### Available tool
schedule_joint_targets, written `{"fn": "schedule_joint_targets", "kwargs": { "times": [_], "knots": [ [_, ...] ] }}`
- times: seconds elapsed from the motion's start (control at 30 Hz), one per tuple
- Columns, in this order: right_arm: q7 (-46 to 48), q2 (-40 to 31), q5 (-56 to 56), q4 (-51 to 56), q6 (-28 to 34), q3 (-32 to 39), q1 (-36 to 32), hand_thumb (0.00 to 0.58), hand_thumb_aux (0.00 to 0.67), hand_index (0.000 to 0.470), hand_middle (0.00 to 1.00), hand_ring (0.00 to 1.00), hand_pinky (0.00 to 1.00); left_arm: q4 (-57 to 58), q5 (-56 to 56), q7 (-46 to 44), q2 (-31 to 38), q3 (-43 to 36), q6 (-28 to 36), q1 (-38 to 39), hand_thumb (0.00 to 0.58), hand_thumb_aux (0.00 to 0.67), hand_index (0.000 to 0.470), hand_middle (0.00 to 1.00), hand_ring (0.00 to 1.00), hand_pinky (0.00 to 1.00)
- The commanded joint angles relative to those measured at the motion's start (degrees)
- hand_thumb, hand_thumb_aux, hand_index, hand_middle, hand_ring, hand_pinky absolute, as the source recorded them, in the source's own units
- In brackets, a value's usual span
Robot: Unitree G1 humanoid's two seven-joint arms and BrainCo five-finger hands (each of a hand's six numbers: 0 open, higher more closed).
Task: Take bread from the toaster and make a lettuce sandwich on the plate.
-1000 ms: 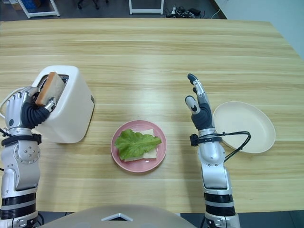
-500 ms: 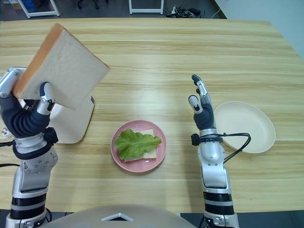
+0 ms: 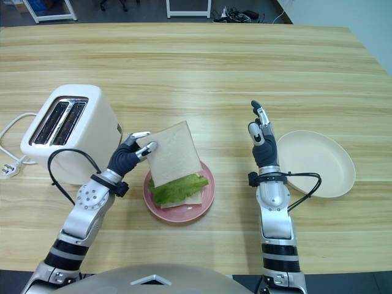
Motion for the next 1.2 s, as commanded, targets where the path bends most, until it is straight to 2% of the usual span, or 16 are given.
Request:
{"fn": "schedule_joint_targets", "kwargs": {
  "times": [0.03,0.4,0.6,0.7,0.77,0.87,1.03,1.2],
  "knots": [
    [0.57,-0.26,0.01,0.32,-0.02,0.16,0.39,0.000,0.000,0.000,0.00,0.00,0.00,0.15,5.52,-1.49,1.08,-0.11,1.29,-0.21,0.580,0.670,0.470,1.00,1.00,1.00],
    [0.69,-0.65,-2.34,-0.49,-0.74,1.97,1.58,0.000,0.000,0.000,0.00,0.00,0.00,-2.39,6.59,-9.26,2.21,0.37,5.32,3.23,0.580,0.670,0.470,1.00,1.00,1.00],
    [2.88,-2.47,-6.66,-1.03,-7.64,8.24,4.13,0.000,0.000,0.000,0.00,0.00,0.00,3.86,9.54,-9.13,0.92,0.13,4.81,1.31,0.580,0.670,0.470,1.00,1.00,1.00],
    [1.35,-5.23,-14.47,-1.42,-13.79,11.73,5.66,0.000,0.000,0.000,0.00,0.00,0.00,6.25,11.23,-9.73,0.65,-0.98,4.33,0.84,0.580,0.670,0.470,1.00,1.00,1.00],
    [-0.74,-8.12,-20.75,-0.82,-20.35,14.01,6.16,0.000,0.000,0.000,0.00,0.00,0.00,7.44,12.98,-9.75,0.68,-1.80,4.02,1.05,0.580,0.670,0.470,1.00,1.00,1.00],
    [-7.66,-12.49,-33.90,2.72,-26.51,17.17,5.81,0.000,0.000,0.000,0.00,0.00,0.00,8.73,15.51,-9.17,0.81,-2.26,3.52,1.10,0.580,0.670,0.470,1.00,1.00,1.00],
    [-16.33,-18.36,-53.12,6.30,-26.08,22.63,5.15,0.000,0.000,0.000,0.00,0.00,0.00,9.09,17.85,-8.92,1.24,-2.15,3.23,1.13,0.580,0.670,0.470,1.00,1.00,1.00],
    [-17.29,-23.66,-61.66,5.45,-23.88,26.41,6.67,0.000,0.000,0.000,0.00,0.00,0.00,9.18,18.85,-8.90,1.21,-1.67,3.28,1.22,0.580,0.670,0.470,1.00,1.00,1.00]
  ]
}}
